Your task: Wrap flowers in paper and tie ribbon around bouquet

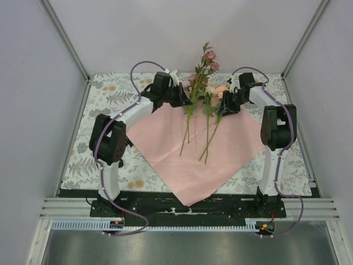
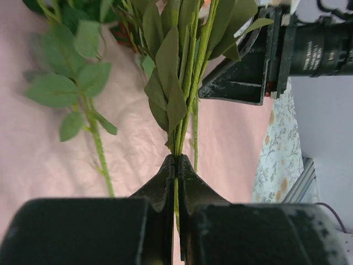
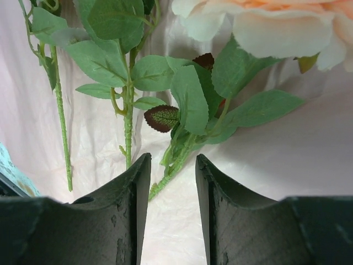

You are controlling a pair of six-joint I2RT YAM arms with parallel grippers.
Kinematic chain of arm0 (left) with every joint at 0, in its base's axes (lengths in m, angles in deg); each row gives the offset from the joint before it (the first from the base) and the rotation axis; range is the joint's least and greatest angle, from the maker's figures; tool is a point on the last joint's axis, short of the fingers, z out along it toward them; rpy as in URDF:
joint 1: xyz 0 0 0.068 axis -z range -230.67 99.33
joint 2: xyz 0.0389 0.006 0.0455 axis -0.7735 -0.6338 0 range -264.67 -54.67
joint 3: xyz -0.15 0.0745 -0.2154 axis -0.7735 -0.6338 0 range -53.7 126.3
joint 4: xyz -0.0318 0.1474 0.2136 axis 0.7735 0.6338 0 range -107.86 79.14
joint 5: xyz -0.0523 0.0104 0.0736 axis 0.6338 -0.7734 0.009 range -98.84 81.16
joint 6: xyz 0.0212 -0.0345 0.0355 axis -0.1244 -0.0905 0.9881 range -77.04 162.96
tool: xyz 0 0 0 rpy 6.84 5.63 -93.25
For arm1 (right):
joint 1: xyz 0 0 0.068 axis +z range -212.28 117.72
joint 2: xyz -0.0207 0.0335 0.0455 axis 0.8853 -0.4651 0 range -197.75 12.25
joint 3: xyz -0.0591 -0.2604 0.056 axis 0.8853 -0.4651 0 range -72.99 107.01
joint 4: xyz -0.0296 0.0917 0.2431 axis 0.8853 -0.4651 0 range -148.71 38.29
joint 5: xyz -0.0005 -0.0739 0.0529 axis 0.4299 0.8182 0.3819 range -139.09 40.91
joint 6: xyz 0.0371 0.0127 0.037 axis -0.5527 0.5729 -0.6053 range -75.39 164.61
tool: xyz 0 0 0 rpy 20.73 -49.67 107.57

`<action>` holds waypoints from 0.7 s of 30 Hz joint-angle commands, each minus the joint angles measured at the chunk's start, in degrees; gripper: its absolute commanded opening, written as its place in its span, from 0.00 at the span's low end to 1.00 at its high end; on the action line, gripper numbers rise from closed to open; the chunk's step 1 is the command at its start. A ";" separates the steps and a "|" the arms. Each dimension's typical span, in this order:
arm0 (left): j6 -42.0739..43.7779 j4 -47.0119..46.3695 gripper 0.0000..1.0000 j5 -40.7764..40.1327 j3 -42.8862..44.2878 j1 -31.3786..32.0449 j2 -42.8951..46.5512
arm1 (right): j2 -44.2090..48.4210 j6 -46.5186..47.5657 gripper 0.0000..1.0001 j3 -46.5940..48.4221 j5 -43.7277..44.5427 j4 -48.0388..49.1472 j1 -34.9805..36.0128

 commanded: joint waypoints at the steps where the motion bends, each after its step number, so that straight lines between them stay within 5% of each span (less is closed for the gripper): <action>1: -10.31 -10.63 0.02 -0.80 -1.55 1.61 -3.70 | -1.02 1.03 0.45 2.66 -3.00 1.36 0.25; 21: -13.66 -16.87 0.02 -5.01 -14.64 6.97 -2.92 | -2.16 2.00 0.45 3.63 -2.92 4.17 1.30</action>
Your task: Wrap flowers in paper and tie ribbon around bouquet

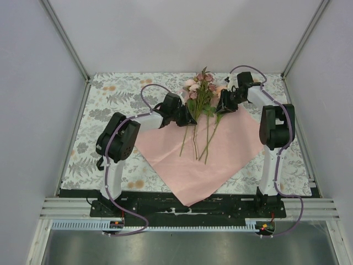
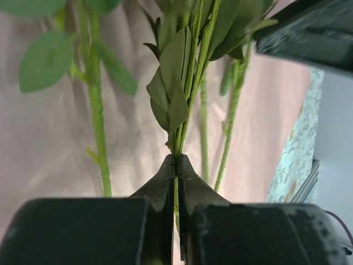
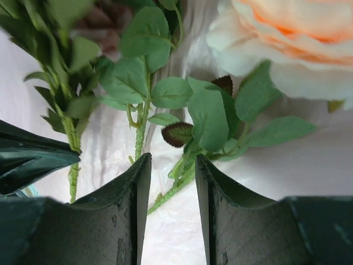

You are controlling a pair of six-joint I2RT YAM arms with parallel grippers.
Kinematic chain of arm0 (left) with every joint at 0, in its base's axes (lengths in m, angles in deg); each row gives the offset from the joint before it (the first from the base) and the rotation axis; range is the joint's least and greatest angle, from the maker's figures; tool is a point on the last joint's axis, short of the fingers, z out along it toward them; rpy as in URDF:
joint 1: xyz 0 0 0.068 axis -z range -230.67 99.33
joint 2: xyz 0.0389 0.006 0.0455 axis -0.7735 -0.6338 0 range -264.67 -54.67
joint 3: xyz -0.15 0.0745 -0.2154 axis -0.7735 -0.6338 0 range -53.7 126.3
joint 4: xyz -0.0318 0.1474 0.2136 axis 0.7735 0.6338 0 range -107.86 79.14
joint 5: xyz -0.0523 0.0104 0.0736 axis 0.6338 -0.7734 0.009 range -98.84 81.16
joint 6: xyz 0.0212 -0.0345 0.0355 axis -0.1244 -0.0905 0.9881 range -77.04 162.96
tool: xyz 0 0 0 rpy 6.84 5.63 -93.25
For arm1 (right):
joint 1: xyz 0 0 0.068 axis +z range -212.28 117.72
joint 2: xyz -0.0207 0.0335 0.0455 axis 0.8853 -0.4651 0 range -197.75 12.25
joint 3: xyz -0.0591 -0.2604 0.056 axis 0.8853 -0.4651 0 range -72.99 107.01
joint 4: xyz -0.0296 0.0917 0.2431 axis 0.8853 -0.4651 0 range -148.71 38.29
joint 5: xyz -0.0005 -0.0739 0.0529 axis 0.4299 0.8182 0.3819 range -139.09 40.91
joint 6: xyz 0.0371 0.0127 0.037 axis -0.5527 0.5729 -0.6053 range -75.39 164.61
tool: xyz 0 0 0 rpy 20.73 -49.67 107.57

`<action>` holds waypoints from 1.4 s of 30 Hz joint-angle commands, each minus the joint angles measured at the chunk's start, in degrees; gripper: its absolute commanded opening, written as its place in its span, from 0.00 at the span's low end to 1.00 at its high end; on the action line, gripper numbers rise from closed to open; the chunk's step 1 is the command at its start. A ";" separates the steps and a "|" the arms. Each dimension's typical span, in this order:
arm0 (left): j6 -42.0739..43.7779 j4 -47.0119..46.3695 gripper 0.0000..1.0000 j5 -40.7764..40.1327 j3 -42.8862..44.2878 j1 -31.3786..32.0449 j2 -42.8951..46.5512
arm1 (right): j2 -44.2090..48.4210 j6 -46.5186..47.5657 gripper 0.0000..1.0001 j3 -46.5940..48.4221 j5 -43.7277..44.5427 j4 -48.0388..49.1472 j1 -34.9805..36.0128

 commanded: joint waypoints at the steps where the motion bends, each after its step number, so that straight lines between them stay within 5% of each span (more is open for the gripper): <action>1: -2.45 -2.82 0.05 -2.46 -2.64 0.44 3.75 | -1.42 1.36 0.45 3.04 -0.47 2.05 0.84; 5: -0.96 -2.56 0.39 -2.28 -1.68 0.18 4.09 | -1.34 1.72 0.47 3.83 0.06 1.97 0.76; 11: 8.43 4.98 0.72 0.87 -0.09 -0.96 12.07 | 4.98 5.23 0.50 4.27 0.33 -1.54 0.49; 15: 26.32 13.68 0.81 4.39 -3.86 -1.85 22.44 | 12.97 9.09 0.52 1.38 -0.46 -4.88 0.23; 19: 51.55 22.74 0.87 14.65 -17.45 -1.58 37.71 | 23.07 11.38 0.69 -7.65 -5.02 -6.30 0.23; 22: 72.98 33.70 0.89 17.31 -27.40 3.32 49.94 | 33.34 12.96 0.77 -17.14 -9.94 -3.06 0.23; 25: 83.66 35.25 0.90 12.85 -38.90 15.07 60.58 | 41.01 13.93 0.85 -25.16 -12.85 -0.41 0.14; 28: 84.13 27.97 0.89 6.09 -47.79 27.99 67.28 | 44.01 16.03 0.86 -28.24 -12.77 -2.24 0.23; 32: 77.73 18.12 0.78 -3.40 -50.98 42.95 62.74 | 46.03 17.88 0.85 -29.83 -10.49 -4.01 0.14; 42: 71.03 0.35 0.64 -15.12 -50.90 51.85 50.60 | 50.25 20.17 0.82 -31.15 -8.20 -7.61 -0.30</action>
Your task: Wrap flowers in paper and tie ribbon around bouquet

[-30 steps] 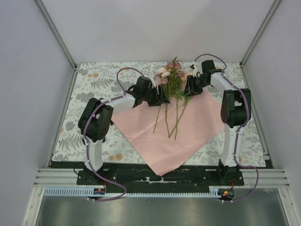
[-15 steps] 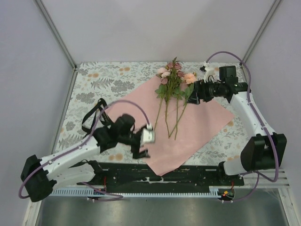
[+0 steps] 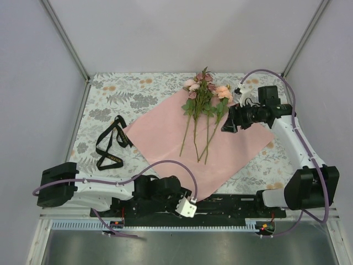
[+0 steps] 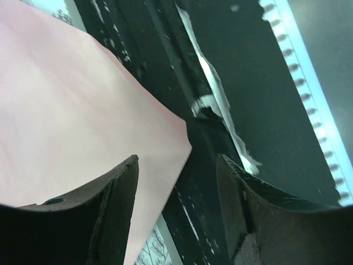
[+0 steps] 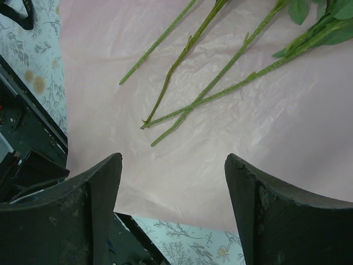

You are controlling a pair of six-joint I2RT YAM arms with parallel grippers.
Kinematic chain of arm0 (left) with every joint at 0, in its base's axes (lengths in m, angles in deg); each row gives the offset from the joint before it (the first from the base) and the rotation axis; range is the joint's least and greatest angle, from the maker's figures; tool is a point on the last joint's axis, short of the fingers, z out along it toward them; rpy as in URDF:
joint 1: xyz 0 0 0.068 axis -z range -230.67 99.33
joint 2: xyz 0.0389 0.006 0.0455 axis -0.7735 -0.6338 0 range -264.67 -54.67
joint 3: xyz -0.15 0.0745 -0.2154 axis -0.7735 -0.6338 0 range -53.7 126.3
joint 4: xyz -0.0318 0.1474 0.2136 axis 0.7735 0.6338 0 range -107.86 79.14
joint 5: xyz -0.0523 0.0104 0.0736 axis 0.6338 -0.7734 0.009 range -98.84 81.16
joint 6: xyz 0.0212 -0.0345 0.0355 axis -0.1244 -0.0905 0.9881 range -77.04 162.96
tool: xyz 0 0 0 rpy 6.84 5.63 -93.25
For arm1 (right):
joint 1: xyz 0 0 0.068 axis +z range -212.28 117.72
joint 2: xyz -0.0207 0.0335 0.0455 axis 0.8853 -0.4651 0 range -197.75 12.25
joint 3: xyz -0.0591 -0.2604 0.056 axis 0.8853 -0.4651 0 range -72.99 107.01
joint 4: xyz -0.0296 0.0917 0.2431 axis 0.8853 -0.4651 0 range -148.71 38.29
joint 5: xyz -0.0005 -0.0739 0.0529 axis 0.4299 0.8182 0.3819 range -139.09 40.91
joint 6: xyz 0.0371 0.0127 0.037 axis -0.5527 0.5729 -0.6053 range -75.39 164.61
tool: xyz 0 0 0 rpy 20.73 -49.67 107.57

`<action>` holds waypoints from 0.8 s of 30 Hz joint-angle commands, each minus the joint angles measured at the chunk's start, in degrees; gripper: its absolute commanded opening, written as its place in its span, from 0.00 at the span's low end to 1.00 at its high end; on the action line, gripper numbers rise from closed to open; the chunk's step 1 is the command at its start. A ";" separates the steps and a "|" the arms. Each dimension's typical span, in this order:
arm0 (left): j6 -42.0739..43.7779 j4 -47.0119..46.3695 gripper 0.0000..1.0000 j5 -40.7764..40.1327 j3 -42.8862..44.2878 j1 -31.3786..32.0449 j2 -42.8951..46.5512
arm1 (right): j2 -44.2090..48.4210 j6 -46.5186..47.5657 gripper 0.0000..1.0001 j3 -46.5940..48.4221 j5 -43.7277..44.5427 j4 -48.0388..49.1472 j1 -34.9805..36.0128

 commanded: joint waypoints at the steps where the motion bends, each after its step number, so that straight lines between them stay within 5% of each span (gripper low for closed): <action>1: -3.11 -11.91 0.62 -6.15 0.55 2.11 -3.15 | 3.96 3.45 0.82 -1.27 0.11 -1.73 -0.45; 6: -3.29 -12.80 0.48 -4.67 1.17 2.29 -5.45 | 6.42 7.05 0.79 -4.26 -3.49 -1.83 -0.45; 10: -3.90 -14.55 0.15 -3.95 0.03 2.29 -4.74 | 6.34 11.35 0.73 -5.49 -9.55 -3.66 -0.45; 13: -4.61 -13.95 0.02 -5.72 0.90 2.02 -3.17 | 6.08 15.31 0.72 -7.33 -12.45 -5.25 -0.36; 24: -5.04 -13.06 0.02 0.70 2.40 -9.39 0.88 | 0.72 17.43 0.73 -9.89 -19.40 -5.52 2.71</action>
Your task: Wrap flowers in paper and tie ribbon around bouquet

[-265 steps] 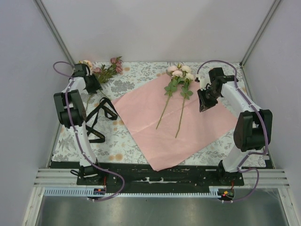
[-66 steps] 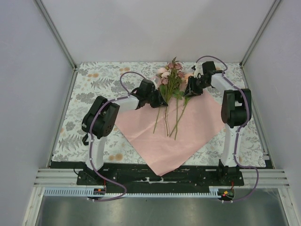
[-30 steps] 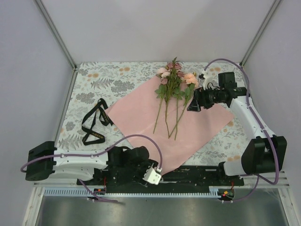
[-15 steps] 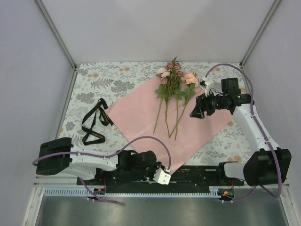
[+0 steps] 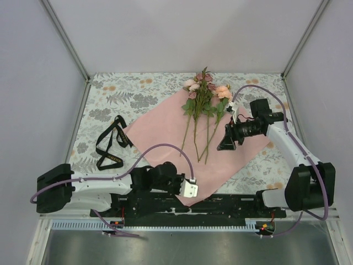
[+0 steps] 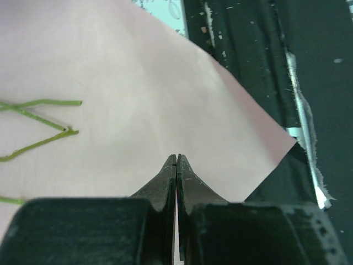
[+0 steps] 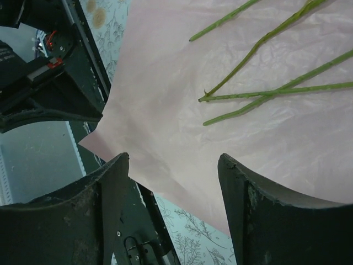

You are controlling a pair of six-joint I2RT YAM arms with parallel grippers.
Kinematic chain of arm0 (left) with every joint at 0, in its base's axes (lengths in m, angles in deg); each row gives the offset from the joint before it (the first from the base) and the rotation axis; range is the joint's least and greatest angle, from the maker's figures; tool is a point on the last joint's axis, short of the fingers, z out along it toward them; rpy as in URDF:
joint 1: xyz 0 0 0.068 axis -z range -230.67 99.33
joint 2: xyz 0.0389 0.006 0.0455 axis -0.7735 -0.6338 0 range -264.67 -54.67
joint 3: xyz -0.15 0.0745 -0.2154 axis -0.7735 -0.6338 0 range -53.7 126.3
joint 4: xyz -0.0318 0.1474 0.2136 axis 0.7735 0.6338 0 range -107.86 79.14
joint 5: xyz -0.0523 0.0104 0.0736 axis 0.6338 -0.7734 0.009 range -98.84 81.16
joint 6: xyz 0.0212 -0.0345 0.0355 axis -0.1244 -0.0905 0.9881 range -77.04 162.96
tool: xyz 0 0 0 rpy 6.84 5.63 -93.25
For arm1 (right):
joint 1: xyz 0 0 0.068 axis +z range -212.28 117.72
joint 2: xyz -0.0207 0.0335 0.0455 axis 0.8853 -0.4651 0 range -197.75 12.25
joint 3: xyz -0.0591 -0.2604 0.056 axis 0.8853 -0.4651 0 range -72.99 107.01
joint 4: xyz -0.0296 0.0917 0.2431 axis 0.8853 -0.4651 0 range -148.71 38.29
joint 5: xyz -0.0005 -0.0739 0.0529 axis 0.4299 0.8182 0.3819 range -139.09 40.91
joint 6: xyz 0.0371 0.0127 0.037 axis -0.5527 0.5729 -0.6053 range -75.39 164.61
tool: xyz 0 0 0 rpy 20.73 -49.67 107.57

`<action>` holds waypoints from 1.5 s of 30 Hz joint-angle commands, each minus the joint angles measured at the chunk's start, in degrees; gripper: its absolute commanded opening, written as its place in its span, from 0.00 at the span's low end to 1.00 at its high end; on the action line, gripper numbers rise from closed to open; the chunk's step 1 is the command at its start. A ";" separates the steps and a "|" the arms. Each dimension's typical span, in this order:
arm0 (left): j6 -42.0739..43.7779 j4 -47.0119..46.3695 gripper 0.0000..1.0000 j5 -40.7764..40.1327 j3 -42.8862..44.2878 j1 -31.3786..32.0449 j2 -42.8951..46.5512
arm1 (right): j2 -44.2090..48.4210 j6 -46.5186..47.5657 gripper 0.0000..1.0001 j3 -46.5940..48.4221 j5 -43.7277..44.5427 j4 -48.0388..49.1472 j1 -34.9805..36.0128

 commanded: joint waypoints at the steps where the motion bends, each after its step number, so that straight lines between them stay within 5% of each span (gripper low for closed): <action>1: -1.70 -1.53 0.02 5.13 2.49 -4.39 0.10 | -2.23 0.84 0.73 -0.40 -5.42 0.17 1.49; 3: 2.40 6.34 0.02 12.41 5.55 -5.63 -0.17 | -2.94 0.58 0.73 -0.49 -4.89 0.08 2.20; 4: 3.73 10.65 0.10 15.31 6.18 -5.29 0.44 | -3.20 0.58 0.73 -0.40 -4.54 0.08 2.28; 5: 4.36 12.35 0.38 16.56 6.01 -4.59 1.40 | -3.38 0.66 0.73 -0.32 -4.28 0.08 2.20; 7: 4.54 12.90 0.78 13.25 3.91 -0.65 3.60 | -4.00 0.66 0.73 0.30 -3.49 -0.27 2.28; 11: 5.69 9.66 0.80 4.21 0.39 6.74 2.56 | -4.44 0.84 0.74 0.30 -3.14 -0.71 2.28; 19: 1.29 -0.89 0.67 -3.28 1.35 9.12 -7.28 | -4.00 0.23 0.73 0.30 -2.17 -0.80 2.28; 21: 0.76 -3.00 0.55 -4.95 0.91 9.57 -8.51 | -3.73 0.66 0.73 0.39 -1.91 -1.15 2.28; 24: 0.32 -3.54 0.15 -7.77 1.00 9.57 -7.56 | -2.77 1.72 0.73 0.30 -1.29 -1.85 2.28; 26: 0.24 -3.45 0.02 -7.95 0.82 9.13 -4.93 | -1.98 2.16 0.73 -0.05 -1.38 -1.68 2.28; 35: -1.52 2.34 0.02 6.71 8.02 -8.51 -1.48 | -3.03 -1.17 0.73 -1.28 -6.82 0.69 2.28; 45: -0.30 -2.04 0.02 7.61 12.41 -18.99 -9.56 | -7.50 -13.03 0.85 -2.69 -7.80 11.58 6.67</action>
